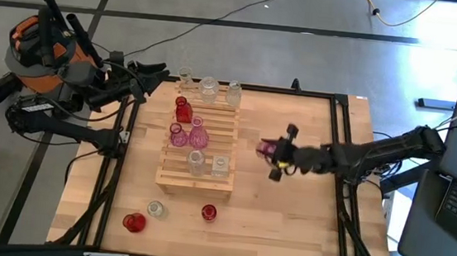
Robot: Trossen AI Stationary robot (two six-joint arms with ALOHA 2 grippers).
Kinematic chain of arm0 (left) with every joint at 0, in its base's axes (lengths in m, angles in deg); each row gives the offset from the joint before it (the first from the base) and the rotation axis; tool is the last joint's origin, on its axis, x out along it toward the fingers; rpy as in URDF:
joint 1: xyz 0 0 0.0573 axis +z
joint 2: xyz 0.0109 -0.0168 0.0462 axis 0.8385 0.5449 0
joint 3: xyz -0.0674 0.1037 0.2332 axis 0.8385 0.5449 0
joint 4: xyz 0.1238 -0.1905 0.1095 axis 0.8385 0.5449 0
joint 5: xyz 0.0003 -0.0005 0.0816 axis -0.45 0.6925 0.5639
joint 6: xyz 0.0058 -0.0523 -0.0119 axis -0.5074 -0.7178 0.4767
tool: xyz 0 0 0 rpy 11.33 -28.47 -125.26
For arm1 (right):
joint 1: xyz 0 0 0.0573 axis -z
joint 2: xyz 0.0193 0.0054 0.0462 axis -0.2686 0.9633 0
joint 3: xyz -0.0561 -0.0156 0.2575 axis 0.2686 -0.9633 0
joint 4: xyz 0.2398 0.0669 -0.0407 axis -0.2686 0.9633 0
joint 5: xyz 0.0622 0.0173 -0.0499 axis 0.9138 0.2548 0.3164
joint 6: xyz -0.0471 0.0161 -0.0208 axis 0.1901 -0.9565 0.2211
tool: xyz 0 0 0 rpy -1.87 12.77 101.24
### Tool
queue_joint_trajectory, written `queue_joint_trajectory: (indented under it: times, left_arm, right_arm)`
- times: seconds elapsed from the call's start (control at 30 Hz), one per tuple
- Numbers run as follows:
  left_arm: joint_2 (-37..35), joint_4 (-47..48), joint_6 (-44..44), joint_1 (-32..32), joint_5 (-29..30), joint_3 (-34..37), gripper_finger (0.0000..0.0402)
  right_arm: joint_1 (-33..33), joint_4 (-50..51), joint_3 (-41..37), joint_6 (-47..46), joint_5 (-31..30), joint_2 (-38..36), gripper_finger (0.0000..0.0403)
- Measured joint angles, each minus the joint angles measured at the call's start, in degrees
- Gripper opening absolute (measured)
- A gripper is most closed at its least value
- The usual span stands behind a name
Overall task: Sort vases onto shelf
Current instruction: Put the pink vase on the shelf aligned with the other pink vase
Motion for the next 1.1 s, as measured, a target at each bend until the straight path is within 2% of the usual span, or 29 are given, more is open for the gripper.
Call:
queue_joint_trajectory:
  times: [0.17,0.37,0.5,0.77,1.1]
  left_arm:
    - [0.0,0.0,0.0,0.0,0.0,0.0,0.0275]
    - [0.0,0.0,0.0,0.0,0.0,0.0,0.0275]
    - [0.0,0.0,0.0,0.0,0.0,0.0,0.0275]
    - [0.0,0.0,0.0,0.0,0.0,0.0,0.0275]
    - [0.0,0.0,0.0,0.0,0.0,0.0,0.0275]
  right_arm:
    - [6.8,2.2,11.3,7.8,7.4,0.1,0.0084]
    - [14.4,8.7,24.6,4.9,19.6,5.8,0.0084]
    - [16.5,9.3,31.9,3.3,27.1,12.0,0.0084]
    - [16.4,20.6,47.5,5.1,31.1,25.8,0.0084]
    - [15.7,19.5,50.0,4.9,35.3,32.6,0.0084]
